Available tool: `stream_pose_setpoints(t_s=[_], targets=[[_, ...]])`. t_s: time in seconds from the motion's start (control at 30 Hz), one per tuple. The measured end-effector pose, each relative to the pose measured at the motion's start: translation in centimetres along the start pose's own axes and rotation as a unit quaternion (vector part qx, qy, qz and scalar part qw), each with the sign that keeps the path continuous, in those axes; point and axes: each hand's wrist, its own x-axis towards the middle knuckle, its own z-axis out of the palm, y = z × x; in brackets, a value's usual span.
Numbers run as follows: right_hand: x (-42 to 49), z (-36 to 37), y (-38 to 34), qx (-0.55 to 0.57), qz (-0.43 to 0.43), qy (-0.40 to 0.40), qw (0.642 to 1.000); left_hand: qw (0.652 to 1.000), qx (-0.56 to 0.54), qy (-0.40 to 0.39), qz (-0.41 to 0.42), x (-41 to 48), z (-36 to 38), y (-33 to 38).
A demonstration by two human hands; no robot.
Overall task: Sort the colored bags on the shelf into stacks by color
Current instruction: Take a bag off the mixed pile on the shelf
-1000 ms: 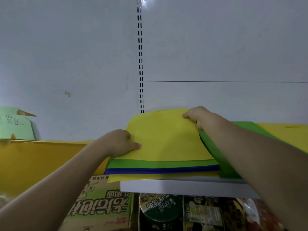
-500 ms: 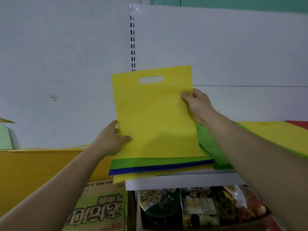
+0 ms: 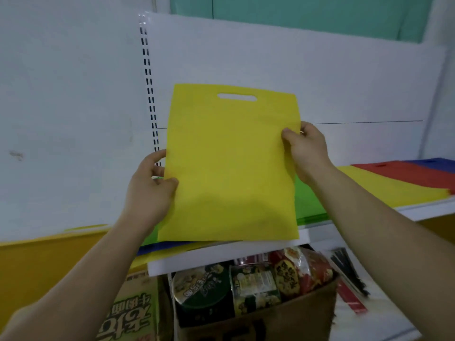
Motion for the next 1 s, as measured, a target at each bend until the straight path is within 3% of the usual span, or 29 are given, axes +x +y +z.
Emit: stream_pose_setpoints(t_s=[0.1,0.27,0.63,1.0], targets=[[0.4,-4.6,-0.4,-0.012,0.023,-0.021,0.999,1.000,-0.006,-0.010,0.026,-1.1,3.3,2.1],[0.9,-14.9,-1.2,-0.076,-0.013,0.066,0.995,0.996,-0.049,-0.067,0.018,-4.0,11.7,5.9],[1.2,-38.7,-1.3,-0.172,-0.007,0.191,0.966,0.975,-0.115,-0.189,0.031,-11.4,32.0,12.5],[5.7,-48.9,2.7,-0.196,-0.003,0.255,0.947,0.958,-0.137,-0.250,0.041,-11.5,45.2,14.5]])
